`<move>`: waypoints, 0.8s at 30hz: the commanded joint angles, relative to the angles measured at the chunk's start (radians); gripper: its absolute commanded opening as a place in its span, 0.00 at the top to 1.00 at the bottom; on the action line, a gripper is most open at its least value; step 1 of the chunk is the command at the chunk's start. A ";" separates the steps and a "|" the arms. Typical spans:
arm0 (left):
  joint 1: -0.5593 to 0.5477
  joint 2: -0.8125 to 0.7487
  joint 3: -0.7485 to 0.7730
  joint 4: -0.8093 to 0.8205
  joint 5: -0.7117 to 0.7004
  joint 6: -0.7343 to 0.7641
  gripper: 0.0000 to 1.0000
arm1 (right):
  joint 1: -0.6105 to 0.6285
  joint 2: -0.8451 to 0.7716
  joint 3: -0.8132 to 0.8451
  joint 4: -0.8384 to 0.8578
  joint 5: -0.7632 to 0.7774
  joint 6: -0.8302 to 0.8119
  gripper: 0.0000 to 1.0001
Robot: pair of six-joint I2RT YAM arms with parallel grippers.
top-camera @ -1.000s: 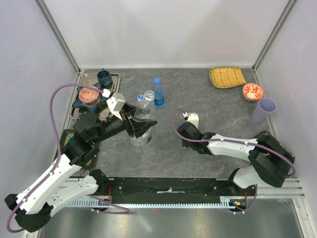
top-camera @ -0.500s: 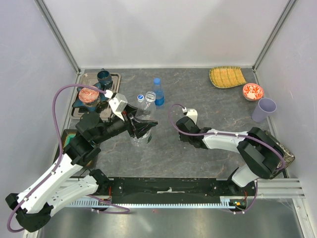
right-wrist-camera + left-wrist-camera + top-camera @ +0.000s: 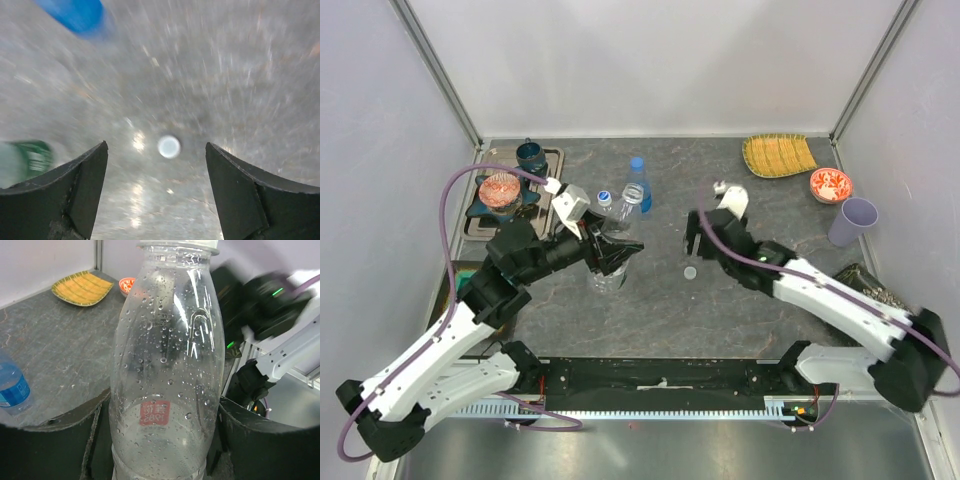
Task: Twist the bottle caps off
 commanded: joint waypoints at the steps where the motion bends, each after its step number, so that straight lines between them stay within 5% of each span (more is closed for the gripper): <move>1: -0.001 0.056 0.054 -0.008 0.032 0.057 0.67 | -0.007 -0.221 0.224 -0.121 0.123 -0.052 0.14; 5: -0.001 0.149 0.104 -0.022 0.111 0.063 0.66 | -0.006 -0.338 0.367 -0.069 -0.024 -0.130 0.12; 11: -0.015 0.243 0.167 -0.019 0.188 0.066 0.66 | -0.006 -0.305 0.470 -0.059 -0.431 -0.113 0.05; 24: -0.110 0.361 0.242 -0.021 0.188 0.086 0.65 | -0.006 -0.279 0.432 -0.010 -0.519 -0.121 0.05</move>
